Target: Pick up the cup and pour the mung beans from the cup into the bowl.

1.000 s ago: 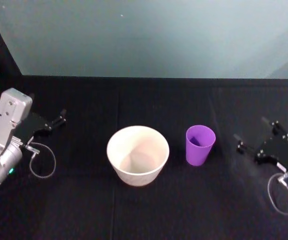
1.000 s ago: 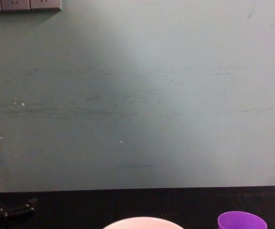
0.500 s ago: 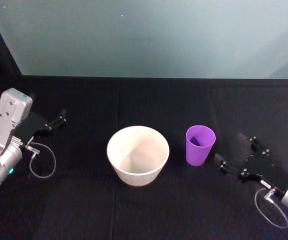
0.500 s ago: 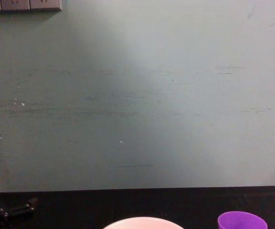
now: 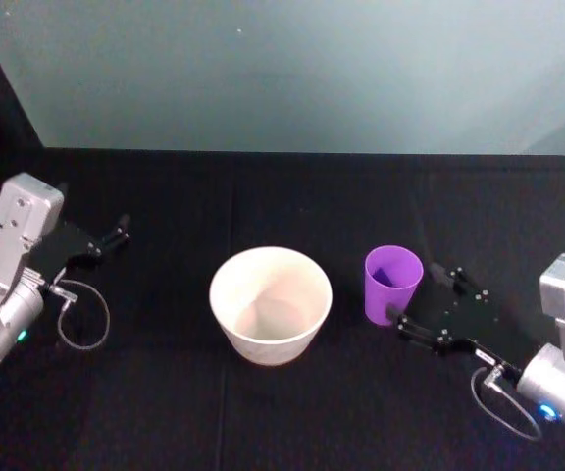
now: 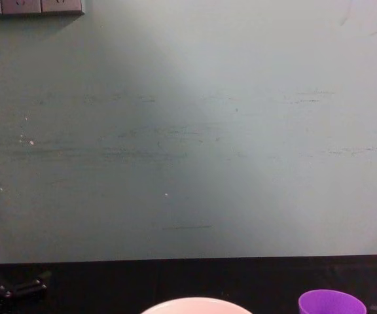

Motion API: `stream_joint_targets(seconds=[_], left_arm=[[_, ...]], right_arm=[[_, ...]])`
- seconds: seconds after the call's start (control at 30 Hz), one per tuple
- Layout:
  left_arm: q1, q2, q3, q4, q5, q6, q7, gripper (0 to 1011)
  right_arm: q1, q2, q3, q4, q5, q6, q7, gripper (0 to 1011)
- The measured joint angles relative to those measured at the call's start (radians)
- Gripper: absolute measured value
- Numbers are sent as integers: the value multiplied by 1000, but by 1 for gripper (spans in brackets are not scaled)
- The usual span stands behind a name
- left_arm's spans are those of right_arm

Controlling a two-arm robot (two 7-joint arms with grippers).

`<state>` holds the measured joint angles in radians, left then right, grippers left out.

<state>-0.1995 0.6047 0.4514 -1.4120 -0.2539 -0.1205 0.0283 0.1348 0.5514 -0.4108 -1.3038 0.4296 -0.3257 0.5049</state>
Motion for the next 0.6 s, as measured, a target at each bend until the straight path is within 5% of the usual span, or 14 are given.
stream_joint_targets(seconds=[0.6], left_arm=[[0,0,0,0,0,0,0,1000]], right_arm=[[80,-92,11,70,-29,59,17,1000]])
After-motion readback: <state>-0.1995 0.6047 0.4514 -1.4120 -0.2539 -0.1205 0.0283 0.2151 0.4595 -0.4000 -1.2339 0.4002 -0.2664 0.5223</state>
